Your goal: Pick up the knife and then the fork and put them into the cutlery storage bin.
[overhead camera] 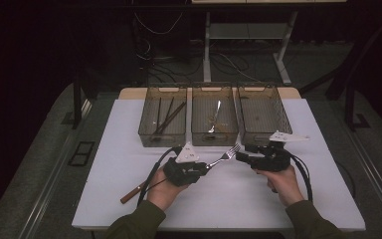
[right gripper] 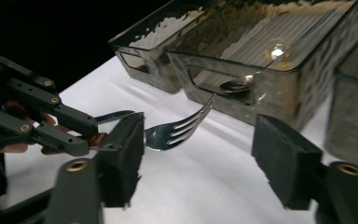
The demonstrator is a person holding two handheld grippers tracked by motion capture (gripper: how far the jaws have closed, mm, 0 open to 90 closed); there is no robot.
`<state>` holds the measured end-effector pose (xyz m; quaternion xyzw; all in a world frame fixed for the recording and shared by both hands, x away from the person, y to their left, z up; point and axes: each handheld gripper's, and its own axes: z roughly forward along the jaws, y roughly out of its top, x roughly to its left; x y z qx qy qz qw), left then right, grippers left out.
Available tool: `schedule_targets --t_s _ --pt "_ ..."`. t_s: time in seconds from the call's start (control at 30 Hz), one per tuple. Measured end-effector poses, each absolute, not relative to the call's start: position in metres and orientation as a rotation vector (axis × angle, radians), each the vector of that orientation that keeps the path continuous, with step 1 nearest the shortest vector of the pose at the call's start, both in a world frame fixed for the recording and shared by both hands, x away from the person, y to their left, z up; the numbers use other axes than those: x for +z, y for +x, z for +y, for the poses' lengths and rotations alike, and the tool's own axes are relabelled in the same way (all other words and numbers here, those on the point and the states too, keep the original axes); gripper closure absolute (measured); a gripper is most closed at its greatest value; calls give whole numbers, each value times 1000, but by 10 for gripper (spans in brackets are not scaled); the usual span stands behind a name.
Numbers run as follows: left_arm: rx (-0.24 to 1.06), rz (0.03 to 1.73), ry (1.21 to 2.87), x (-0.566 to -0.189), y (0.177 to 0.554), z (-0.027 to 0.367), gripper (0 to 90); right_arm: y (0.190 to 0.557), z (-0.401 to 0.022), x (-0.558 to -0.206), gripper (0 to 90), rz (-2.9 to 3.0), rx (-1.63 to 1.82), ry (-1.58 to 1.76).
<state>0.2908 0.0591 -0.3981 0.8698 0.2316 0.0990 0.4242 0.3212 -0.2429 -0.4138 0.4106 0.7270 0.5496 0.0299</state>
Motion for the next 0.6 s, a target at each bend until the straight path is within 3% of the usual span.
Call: schedule_targets --t_s 0.6 --pt "246 573 2169 -401 287 54 767 329 -231 -418 773 2268 1777 1303"
